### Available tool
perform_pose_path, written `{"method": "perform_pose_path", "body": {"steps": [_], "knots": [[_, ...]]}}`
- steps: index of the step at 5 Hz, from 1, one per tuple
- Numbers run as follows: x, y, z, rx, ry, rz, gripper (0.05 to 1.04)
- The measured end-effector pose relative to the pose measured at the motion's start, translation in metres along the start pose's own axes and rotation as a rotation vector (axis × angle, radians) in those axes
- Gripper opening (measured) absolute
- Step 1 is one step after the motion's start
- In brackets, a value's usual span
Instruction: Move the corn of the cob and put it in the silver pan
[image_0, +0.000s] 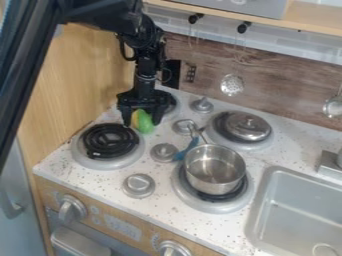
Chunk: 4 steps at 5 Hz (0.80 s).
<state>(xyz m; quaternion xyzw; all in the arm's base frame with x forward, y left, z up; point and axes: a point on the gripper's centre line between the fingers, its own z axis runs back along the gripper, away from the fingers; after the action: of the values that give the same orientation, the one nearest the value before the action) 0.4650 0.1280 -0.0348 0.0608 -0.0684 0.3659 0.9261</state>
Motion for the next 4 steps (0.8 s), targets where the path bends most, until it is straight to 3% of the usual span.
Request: {"method": "perform_pose_path", "body": {"steps": [2,3,4], "knots": [[0.0074,-0.008,-0.0083,0.012,-0.008,0.025,0.941],[0.004,-0.0097,-0.0134,0.017,0.003,0.011,0.674],[0.0036,-0.0111,-0.0144,0.007,0.001,-0.007,0.651]]}}
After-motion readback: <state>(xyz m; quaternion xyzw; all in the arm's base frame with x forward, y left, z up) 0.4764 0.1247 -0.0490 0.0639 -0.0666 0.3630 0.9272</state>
